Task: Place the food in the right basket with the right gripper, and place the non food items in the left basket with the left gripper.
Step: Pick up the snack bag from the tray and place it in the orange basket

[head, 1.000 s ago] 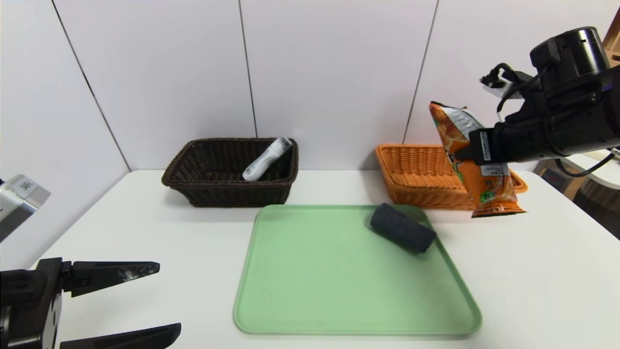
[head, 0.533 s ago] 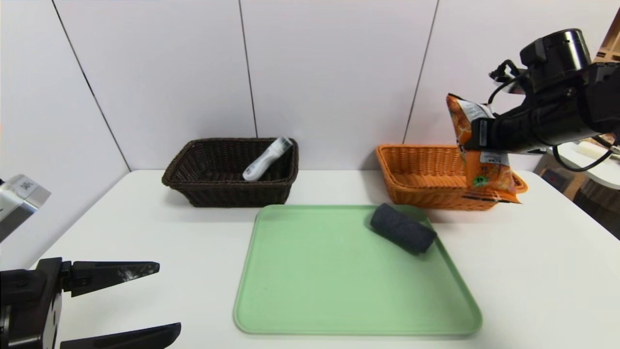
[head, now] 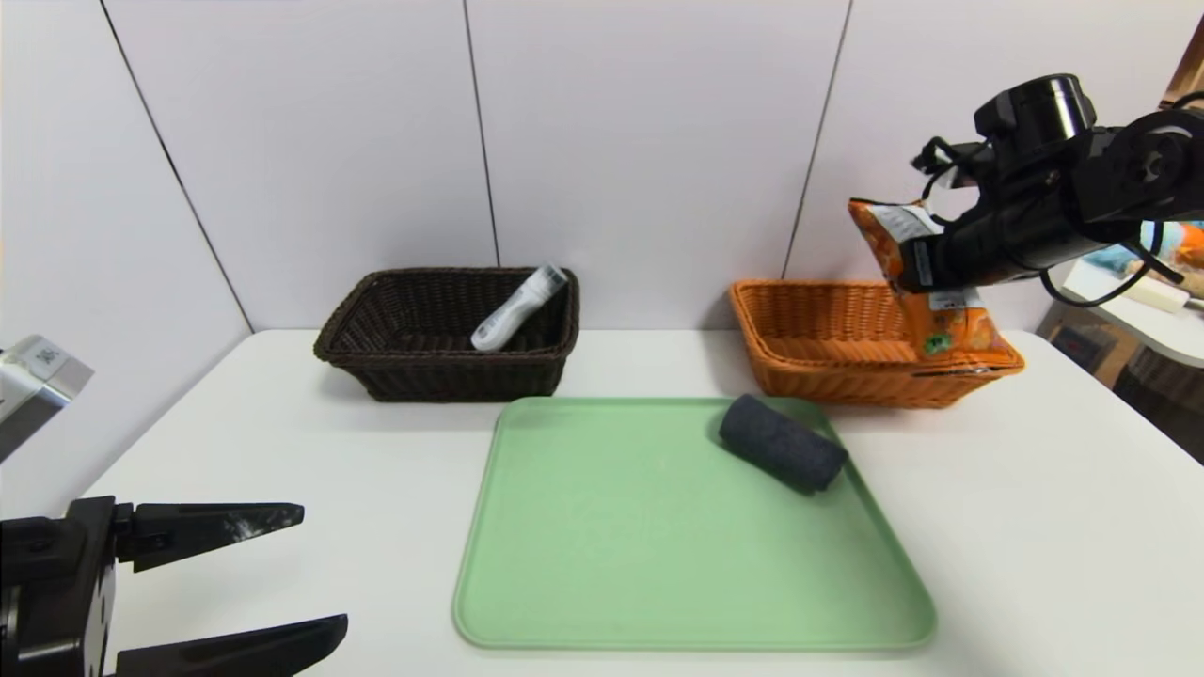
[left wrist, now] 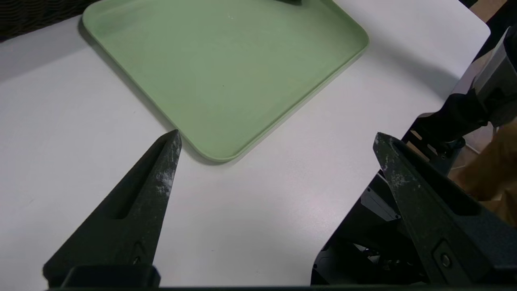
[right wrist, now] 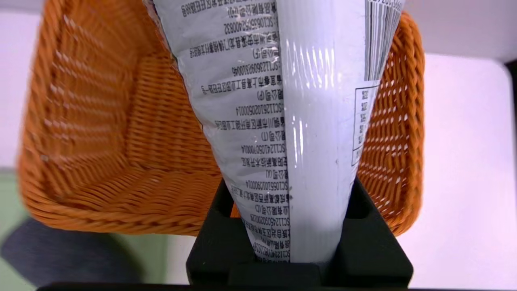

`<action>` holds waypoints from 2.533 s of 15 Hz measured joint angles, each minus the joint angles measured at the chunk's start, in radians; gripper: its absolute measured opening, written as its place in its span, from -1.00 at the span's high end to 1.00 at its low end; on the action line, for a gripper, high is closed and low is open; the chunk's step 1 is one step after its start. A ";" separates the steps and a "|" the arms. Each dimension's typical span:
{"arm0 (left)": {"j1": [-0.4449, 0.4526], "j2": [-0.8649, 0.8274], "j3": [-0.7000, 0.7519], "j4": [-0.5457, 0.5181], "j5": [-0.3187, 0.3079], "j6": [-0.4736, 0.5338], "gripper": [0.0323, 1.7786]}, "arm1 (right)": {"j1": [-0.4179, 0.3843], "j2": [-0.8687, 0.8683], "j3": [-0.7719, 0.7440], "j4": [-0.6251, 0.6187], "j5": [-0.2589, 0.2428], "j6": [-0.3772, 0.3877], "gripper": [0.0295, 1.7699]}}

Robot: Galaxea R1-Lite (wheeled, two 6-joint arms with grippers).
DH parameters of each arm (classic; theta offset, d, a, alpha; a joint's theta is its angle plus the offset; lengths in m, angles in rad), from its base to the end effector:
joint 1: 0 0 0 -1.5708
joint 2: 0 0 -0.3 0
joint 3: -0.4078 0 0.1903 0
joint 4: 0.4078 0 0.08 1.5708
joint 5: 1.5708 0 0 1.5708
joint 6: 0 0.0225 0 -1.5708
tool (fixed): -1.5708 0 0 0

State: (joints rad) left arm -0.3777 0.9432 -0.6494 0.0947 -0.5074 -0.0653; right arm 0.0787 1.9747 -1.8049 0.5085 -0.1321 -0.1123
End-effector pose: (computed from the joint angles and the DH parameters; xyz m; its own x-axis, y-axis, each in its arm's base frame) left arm 0.0937 -0.0489 0.2267 0.5727 -0.7500 -0.3311 0.7158 0.6543 -0.2441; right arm 0.3815 0.0271 0.2565 0.7798 -0.0706 -0.6220 -0.0459 0.9845 -0.1694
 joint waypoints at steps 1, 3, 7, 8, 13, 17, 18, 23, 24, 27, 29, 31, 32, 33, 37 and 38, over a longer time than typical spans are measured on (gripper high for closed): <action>0.002 0.000 0.000 0.000 0.000 0.000 -0.90 | -0.004 0.015 -0.014 -0.001 -0.001 -0.079 0.53; 0.005 0.000 0.004 0.000 0.000 -0.001 -0.90 | -0.013 0.041 -0.033 -0.022 -0.004 -0.256 0.53; 0.006 0.000 0.016 0.000 0.000 -0.004 -0.90 | -0.023 0.091 -0.047 -0.155 -0.008 -0.571 0.53; 0.006 -0.001 0.016 0.000 0.000 -0.004 -0.90 | -0.026 0.098 -0.047 -0.164 -0.008 -0.639 0.53; 0.016 -0.001 0.025 0.000 -0.002 -0.005 -0.90 | -0.030 0.119 -0.050 -0.157 -0.008 -0.909 0.53; 0.033 -0.009 0.030 0.000 -0.006 -0.005 -0.90 | -0.018 0.146 -0.048 -0.168 -0.040 -1.036 0.53; 0.037 -0.010 0.031 0.000 -0.006 -0.005 -0.90 | -0.013 0.155 -0.048 -0.169 -0.066 -1.065 0.54; 0.044 -0.013 0.045 0.000 -0.005 -0.004 -0.90 | 0.014 0.196 -0.044 -0.165 -0.093 -1.120 0.54; 0.046 -0.014 0.048 0.000 -0.006 -0.005 -0.90 | 0.024 0.204 -0.044 -0.166 -0.092 -1.120 0.54; 0.051 -0.015 0.052 0.000 -0.006 -0.005 -0.90 | 0.049 0.218 -0.043 -0.156 -0.090 -1.122 0.54; 0.056 -0.015 0.056 0.000 -0.005 -0.004 -0.90 | 0.063 0.227 -0.043 -0.160 -0.090 -1.121 0.54; 0.058 -0.019 0.059 0.000 -0.006 -0.004 -0.90 | 0.070 0.234 -0.043 -0.157 -0.091 -1.122 0.29; 0.058 -0.020 0.060 0.000 -0.006 -0.004 -0.90 | 0.074 0.239 -0.044 -0.166 -0.092 -1.115 0.13; 0.059 -0.021 0.063 0.000 -0.006 -0.004 -0.90 | 0.077 0.242 -0.044 -0.169 -0.093 -1.114 0.01; 0.059 -0.026 0.065 0.000 -0.006 -0.005 -0.90 | 0.081 0.239 -0.047 -0.168 -0.091 -1.115 -0.37; 0.059 -0.028 0.065 0.000 -0.006 -0.005 -0.90 | 0.081 0.231 -0.048 -0.166 -0.091 -1.115 -0.44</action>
State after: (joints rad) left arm -0.3185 0.9149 -0.5840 0.0947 -0.5138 -0.0700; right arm 0.1596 2.2053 -1.8526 0.3423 -0.2228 -1.2272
